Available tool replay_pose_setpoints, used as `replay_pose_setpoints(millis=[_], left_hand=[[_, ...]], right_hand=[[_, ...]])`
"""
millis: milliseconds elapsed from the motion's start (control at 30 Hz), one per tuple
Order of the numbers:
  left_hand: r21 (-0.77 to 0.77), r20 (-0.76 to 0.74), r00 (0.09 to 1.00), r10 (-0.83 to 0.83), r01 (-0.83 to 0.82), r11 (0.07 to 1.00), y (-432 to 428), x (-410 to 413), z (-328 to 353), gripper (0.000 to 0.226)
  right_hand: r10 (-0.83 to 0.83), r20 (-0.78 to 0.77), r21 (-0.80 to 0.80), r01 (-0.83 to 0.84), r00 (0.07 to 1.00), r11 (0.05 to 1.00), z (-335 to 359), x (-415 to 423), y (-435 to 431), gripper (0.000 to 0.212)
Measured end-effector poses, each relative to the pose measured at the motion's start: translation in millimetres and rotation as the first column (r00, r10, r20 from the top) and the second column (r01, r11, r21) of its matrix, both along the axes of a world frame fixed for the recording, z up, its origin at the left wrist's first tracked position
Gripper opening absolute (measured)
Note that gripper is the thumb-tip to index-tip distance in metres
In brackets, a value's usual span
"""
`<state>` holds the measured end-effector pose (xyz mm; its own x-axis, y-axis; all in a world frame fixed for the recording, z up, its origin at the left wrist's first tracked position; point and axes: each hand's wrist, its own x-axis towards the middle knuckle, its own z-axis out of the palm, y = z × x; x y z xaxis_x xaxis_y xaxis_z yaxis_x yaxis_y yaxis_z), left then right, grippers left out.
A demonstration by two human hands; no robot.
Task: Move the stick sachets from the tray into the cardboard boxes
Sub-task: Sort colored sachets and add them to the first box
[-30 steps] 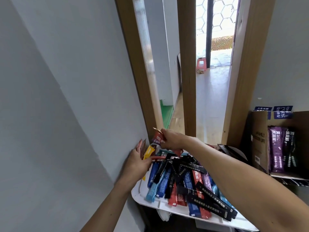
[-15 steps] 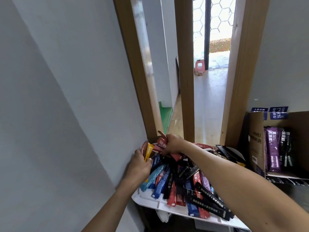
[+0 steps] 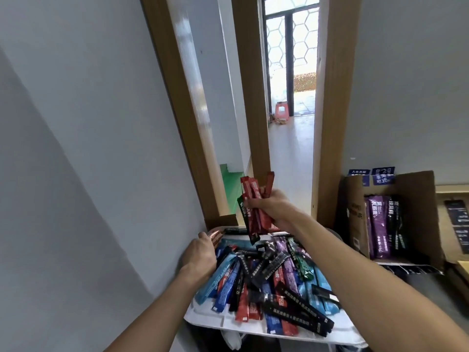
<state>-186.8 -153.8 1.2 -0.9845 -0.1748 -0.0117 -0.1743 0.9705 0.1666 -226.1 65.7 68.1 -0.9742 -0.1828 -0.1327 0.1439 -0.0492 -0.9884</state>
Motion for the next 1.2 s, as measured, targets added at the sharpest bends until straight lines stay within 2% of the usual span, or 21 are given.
replay_pose_setpoints(millis=[100,267,333,367,400,433,467,500,533,633,733,800,867,933,1000,1067,1200], left_hand=[[-0.03,0.013,1.0,-0.015,0.015,0.999,2,1,0,0.024],[0.091,-0.105,0.992,0.072,-0.063,0.994,12,10,20,0.028],[0.233,-0.185,0.978,0.097,-0.052,0.971,19,17,37,0.033],[0.383,-0.21,0.971,0.115,-0.026,0.923,24,23,47,0.032],[0.583,-0.197,0.971,0.139,0.002,0.812,30,30,57,0.027],[0.78,-0.143,0.981,0.133,0.029,0.625,39,39,67,0.021],[0.914,-0.079,0.993,0.089,0.036,0.403,48,48,76,0.018],[0.971,-0.045,0.998,0.033,0.036,0.235,57,57,82,0.017],[0.984,-0.048,0.999,-0.009,0.048,0.174,64,62,84,0.016],[0.982,-0.079,0.995,-0.064,0.089,0.168,90,74,88,0.012],[0.977,-0.094,0.982,-0.162,0.123,0.175,112,81,89,0.033],[0.95,-0.12,0.957,-0.264,0.188,0.249,126,85,88,0.047],[0.92,-0.152,0.933,-0.327,0.254,0.299,141,89,89,0.052],[0.93,-0.159,0.929,-0.335,0.255,0.263,154,91,92,0.051],[0.949,-0.139,0.928,-0.345,0.224,0.22,164,92,93,0.054],[0.955,-0.114,0.934,-0.338,0.197,0.224,172,91,93,0.057],[0.972,-0.047,0.956,-0.29,0.11,0.207,189,88,90,0.057]], right_hand=[[-0.013,0.011,-0.118,0.014,1.0,0.993,10,15,7,0.047],[-0.04,0.008,-0.202,0.041,0.999,0.979,20,39,22,0.04],[-0.076,0.009,-0.231,0.076,0.997,0.97,21,47,30,0.033],[-0.088,0.012,-0.249,0.088,0.996,0.965,22,51,35,0.029],[-0.095,0.013,-0.27,0.095,0.995,0.958,22,56,39,0.026],[-0.1,0.016,-0.296,0.1,0.995,0.95,23,61,44,0.024],[-0.103,0.019,-0.325,0.104,0.994,0.94,23,67,49,0.023],[-0.105,0.024,-0.357,0.107,0.994,0.928,24,72,53,0.022],[-0.111,0.032,-0.393,0.115,0.993,0.912,23,77,57,0.023],[-0.136,0.082,-0.479,0.159,0.987,0.863,26,91,71,0.033],[-0.136,0.135,-0.519,0.187,0.982,0.834,27,102,89,0.024],[-0.13,0.156,-0.542,0.195,0.979,0.818,27,109,99,0.026],[-0.151,0.159,-0.537,0.214,0.976,0.816,27,114,108,0.041],[-0.185,0.142,-0.525,0.232,0.972,0.819,27,121,119,0.047],[-0.216,0.112,-0.513,0.243,0.97,0.823,24,127,132,0.043],[-0.255,0.075,-0.486,0.258,0.964,0.835,21,132,145,0.043],[-0.279,0.067,-0.47,0.277,0.958,0.838,18,142,176,0.029]])
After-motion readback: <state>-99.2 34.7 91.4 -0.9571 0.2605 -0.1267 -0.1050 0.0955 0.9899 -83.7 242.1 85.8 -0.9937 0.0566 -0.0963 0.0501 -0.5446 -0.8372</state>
